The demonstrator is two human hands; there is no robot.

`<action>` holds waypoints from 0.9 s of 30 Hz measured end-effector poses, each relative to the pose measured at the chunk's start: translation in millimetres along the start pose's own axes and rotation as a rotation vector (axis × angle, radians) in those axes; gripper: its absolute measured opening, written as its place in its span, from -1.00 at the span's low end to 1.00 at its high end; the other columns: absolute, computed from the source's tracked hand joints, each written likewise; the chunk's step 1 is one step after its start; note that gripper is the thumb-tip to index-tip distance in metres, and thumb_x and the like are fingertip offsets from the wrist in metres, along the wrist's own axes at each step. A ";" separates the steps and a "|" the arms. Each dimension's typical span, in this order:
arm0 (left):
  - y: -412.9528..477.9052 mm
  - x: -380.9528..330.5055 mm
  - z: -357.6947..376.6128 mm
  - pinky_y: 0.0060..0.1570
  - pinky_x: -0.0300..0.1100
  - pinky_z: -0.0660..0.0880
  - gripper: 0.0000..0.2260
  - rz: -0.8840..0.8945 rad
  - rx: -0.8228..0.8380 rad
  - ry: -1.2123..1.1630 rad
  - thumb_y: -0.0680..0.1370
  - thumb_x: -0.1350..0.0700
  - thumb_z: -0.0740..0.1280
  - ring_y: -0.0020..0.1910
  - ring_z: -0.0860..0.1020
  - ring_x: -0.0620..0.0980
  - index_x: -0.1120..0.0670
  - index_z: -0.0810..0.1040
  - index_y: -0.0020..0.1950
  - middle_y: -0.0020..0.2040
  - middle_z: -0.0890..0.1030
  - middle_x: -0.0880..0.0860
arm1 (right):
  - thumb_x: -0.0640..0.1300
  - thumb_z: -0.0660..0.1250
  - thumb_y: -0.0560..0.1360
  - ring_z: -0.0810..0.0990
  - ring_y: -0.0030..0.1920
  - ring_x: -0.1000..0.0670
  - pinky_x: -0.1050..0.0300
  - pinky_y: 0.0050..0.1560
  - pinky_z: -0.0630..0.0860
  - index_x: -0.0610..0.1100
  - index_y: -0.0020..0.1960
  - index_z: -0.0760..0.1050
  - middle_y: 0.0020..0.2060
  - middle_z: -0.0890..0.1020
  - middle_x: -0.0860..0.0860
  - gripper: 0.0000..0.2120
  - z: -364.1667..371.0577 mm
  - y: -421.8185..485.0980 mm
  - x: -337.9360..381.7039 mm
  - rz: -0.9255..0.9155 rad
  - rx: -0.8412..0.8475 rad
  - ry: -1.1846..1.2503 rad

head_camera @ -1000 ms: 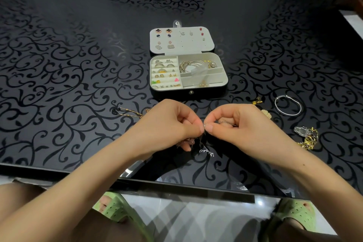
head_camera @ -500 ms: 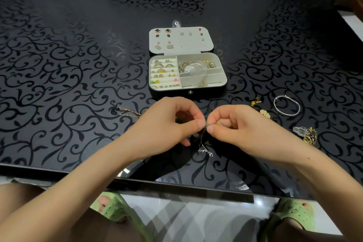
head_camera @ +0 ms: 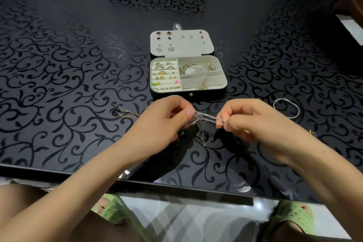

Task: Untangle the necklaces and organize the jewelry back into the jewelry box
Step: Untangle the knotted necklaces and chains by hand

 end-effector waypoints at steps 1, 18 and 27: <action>0.4 1.6 -0.4 -0.44 -0.35 0.33 -0.84 -0.022 0.001 -0.075 0.58 0.07 0.24 -0.43 0.40 -0.16 0.02 0.52 -0.19 -0.29 0.54 0.01 | -0.21 0.24 0.16 0.24 -0.54 0.13 0.35 -0.55 0.13 -0.07 -0.47 0.46 -0.32 0.57 -0.07 -0.92 -2.0 -0.1 -0.4 0.013 -0.014 0.076; 1.0 -0.2 -2.5 -0.34 -0.22 0.28 -0.87 0.081 -0.113 -0.071 0.59 0.07 0.21 -0.44 0.34 -0.13 -0.03 0.45 -0.15 -0.44 0.51 -0.11 | -0.30 0.24 0.21 0.22 -0.60 0.11 0.30 -0.58 0.01 -0.14 -0.32 0.26 -0.16 0.68 -0.25 -0.84 -4.3 1.1 -2.4 0.009 -0.055 0.574; -1.7 -4.4 -1.6 -0.36 -0.27 0.34 -0.89 0.191 -0.103 -0.016 0.60 0.07 0.17 -0.42 0.36 -0.11 0.00 0.40 -0.12 -0.46 0.46 -0.10 | -0.38 0.15 0.45 0.19 -0.60 0.10 0.31 -0.59 0.05 -0.11 -0.29 0.27 -0.21 0.70 -0.16 -0.77 -6.2 5.4 -12.1 0.073 -0.226 0.325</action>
Point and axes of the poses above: each hand's wrist, its own y-axis towards the middle knuckle, its own z-axis out of the palm, x = y × z, the point moved 6 cm from there along y, towards the middle knuckle
